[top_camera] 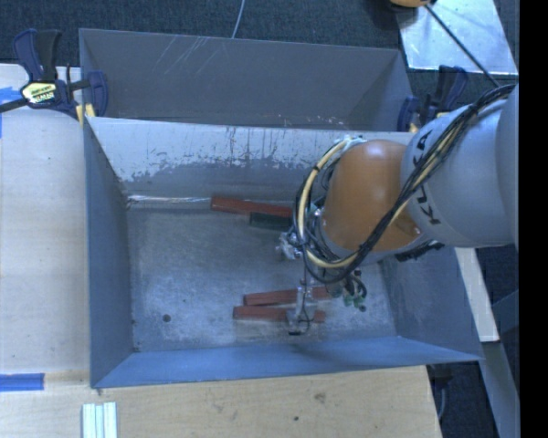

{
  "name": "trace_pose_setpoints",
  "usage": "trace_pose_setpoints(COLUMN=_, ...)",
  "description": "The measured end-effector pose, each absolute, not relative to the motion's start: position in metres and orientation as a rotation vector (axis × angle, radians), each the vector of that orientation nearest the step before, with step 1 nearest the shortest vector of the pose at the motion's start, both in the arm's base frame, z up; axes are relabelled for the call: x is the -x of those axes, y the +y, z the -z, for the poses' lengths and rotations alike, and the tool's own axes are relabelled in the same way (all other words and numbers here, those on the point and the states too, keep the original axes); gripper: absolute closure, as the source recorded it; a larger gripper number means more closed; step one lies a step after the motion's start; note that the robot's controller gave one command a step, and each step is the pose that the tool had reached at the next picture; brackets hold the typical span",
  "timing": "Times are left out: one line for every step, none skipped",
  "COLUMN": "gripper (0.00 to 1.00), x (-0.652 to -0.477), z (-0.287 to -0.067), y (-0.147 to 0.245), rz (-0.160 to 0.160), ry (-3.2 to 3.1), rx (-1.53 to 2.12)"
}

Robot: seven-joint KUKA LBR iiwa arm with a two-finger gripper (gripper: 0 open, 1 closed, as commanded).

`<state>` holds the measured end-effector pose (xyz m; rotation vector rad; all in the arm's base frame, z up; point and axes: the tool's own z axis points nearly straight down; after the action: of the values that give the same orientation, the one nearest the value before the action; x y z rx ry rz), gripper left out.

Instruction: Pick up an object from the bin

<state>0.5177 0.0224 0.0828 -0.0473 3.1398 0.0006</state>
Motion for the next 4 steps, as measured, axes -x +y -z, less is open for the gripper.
trace_pose_setpoints(gripper=0.00, x=-0.510, z=-0.100, y=0.045, rz=-0.002, ry=3.133, rx=0.148)
trace_pose_setpoints(gripper=0.00, x=-0.498, z=-0.070, y=0.038, rz=0.000, ry=3.140, rx=-0.061)
trace_pose_setpoints(gripper=1.00, x=-0.505, z=-0.070, y=0.037, rz=-0.001, ry=3.136, rx=0.012)
trace_pose_setpoints(gripper=1.00, x=-0.505, z=-0.070, y=0.037, rz=-0.001, ry=3.136, rx=0.012)
